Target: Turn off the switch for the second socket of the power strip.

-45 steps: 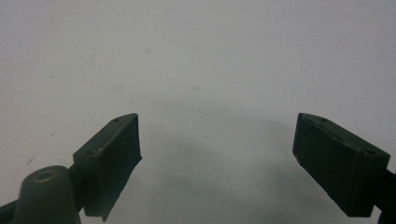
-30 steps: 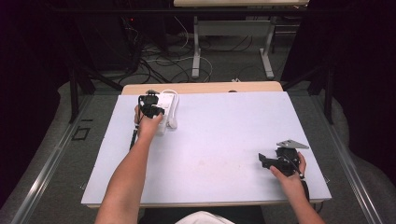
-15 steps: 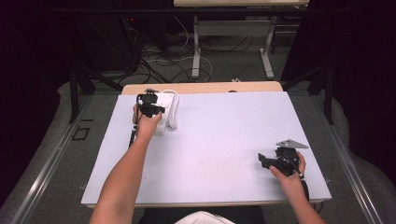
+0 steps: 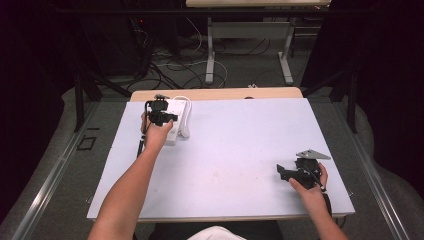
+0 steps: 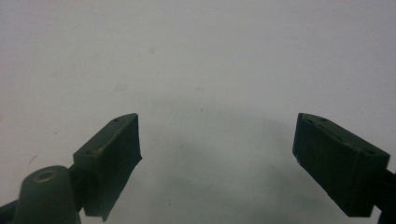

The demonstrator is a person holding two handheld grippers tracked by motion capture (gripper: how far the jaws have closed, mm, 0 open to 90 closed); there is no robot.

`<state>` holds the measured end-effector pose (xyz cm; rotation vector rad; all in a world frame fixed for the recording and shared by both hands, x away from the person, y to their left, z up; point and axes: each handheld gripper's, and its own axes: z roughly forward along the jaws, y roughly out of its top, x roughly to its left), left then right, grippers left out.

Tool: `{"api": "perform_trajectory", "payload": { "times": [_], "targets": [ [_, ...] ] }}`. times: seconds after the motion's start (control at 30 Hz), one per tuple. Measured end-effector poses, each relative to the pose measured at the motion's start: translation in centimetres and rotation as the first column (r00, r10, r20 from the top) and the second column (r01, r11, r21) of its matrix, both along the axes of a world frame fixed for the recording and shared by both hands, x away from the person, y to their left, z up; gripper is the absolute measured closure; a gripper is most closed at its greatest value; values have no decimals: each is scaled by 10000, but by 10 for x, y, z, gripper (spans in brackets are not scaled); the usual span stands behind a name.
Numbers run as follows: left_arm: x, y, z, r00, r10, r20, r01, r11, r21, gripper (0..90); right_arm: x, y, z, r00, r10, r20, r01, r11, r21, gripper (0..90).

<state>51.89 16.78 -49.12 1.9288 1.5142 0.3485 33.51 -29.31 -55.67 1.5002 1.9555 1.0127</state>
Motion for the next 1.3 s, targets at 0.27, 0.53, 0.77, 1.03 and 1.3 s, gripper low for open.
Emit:
{"api": "perform_trajectory", "payload": {
  "times": [0.27, 0.53, 0.77, 1.03, 1.3],
  "targets": [
    [-9, -2, -2, 9996, -260, 55, 261, 9995, -185, 756, -1, -2, 0, 10000, -55, 50, 55, 10000, -12, 144],
    [-19, 3, -5, 9982, -593, -128, 588, 9976, -371, 702, -4, -2, -1, 10000, -48, -6, 48, 9999, -98, 144],
    [-29, 6, -3, 9958, -910, 2, 908, 9934, -700, 591, -3, -2, -1, 10000, -96, -17, 96, 10000, -23, 144],
    [-41, 5, 3, 9932, -1162, 114, 1168, 9885, -964, 493, -3, -1, -1, 10000, -36, -35, 35, 10000, -74, 144],
    [-52, 2, 10, 9897, -1318, 557, 1356, 9882, -708, 329, -4, -3, -1, 10000, -58, -32, 58, 10000, -49, 145]
  ]
}}
